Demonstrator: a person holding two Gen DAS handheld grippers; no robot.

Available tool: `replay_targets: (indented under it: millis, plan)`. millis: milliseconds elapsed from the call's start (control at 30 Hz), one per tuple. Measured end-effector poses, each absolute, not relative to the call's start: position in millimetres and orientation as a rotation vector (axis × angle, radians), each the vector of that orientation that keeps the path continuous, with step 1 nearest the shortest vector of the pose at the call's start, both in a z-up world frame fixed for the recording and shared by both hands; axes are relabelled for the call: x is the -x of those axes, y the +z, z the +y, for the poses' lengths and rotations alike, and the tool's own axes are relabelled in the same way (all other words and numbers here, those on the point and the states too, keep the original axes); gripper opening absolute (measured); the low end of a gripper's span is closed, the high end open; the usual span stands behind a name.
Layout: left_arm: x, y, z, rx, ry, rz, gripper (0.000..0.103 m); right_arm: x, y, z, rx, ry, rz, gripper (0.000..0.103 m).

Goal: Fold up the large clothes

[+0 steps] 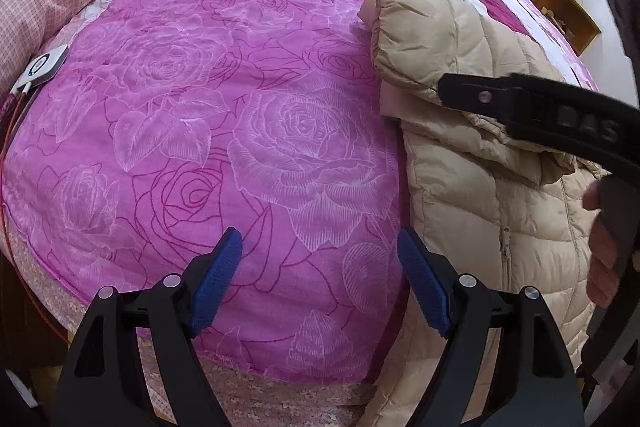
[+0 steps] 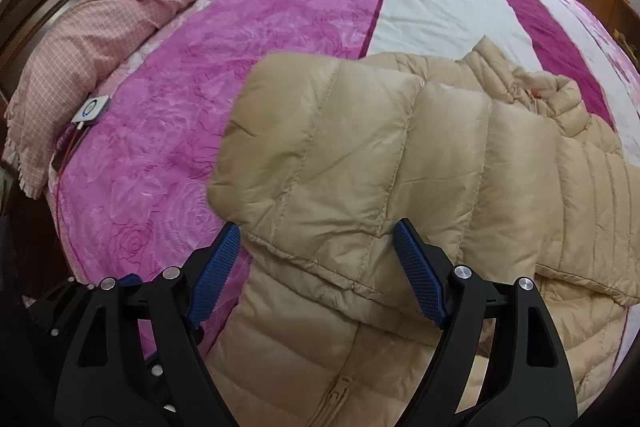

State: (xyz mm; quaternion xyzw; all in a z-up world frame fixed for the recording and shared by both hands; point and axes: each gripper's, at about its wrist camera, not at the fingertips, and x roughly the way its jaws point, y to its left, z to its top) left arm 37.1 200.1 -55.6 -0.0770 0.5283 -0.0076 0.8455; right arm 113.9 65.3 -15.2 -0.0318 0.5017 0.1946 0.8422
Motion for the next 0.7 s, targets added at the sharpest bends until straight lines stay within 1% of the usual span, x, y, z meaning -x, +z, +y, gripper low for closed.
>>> replay_targets:
  millis: [33,67,100,133,200,267,400,700]
  plan:
    - [-37,-56,200,0.162,-0.017,1.114,0.078,-116,-19,66,0.069,0.409,1.067,0.078]
    - [-38,-56,200,0.164,-0.018,1.114,0.078,-117,-23,65,0.071,0.411,1.073,0.069]
    - [-38,-56,200,0.167,-0.02,1.113,0.078,-117,-25,66,0.07,0.41,1.077,0.058]
    - [-38,-56,200,0.169,-0.02,1.112,0.078,-119,-28,64,0.06,0.413,1.086,0.052]
    - [-38,-55,199,0.17,-0.021,1.111,0.078,-119,-31,60,0.052,0.407,1.088,0.021]
    - [-37,-55,199,0.169,-0.02,1.11,0.078,-120,-29,53,0.028,0.409,1.092,0.01]
    - [-36,-52,195,0.168,-0.026,1.105,0.078,-114,-16,37,-0.026,0.44,1.071,0.008]
    - [-41,-32,172,0.147,-0.058,1.061,0.078,-81,41,-18,-0.103,0.475,0.945,0.007]
